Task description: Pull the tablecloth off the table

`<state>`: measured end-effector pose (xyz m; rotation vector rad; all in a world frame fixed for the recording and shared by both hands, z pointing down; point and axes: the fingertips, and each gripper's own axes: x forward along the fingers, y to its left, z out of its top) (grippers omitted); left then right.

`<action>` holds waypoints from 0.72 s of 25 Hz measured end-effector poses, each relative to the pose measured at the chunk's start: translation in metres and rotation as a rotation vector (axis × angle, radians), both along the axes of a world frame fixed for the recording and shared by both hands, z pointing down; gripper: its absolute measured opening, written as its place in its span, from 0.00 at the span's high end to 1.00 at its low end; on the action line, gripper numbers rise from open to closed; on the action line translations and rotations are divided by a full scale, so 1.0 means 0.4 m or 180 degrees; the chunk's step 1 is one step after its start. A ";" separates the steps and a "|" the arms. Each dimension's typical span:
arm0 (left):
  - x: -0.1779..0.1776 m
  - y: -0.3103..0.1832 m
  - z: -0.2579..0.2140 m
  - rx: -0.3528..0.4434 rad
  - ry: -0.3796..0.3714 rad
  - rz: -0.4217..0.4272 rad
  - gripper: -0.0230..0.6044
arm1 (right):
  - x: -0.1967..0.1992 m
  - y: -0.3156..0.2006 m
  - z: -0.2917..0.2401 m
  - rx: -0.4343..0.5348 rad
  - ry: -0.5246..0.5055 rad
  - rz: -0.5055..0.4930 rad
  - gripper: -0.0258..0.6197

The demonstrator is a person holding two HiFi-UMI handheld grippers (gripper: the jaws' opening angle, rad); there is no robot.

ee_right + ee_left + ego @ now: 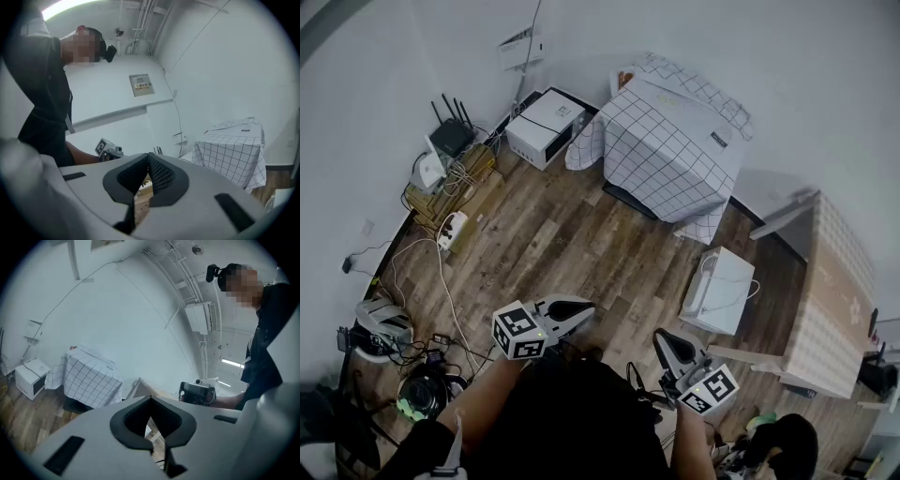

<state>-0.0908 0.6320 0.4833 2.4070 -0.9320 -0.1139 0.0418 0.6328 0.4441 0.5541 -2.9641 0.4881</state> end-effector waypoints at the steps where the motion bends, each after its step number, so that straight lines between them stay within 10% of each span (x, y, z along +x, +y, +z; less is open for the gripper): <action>1: 0.024 0.009 -0.033 0.0089 0.0020 0.0052 0.96 | 0.003 0.004 -0.020 0.0108 0.0040 -0.0063 0.93; 18: 0.207 0.065 -0.064 0.0159 -0.0244 -0.0031 0.96 | 0.180 0.025 -0.046 0.0411 -0.0146 -0.0081 0.93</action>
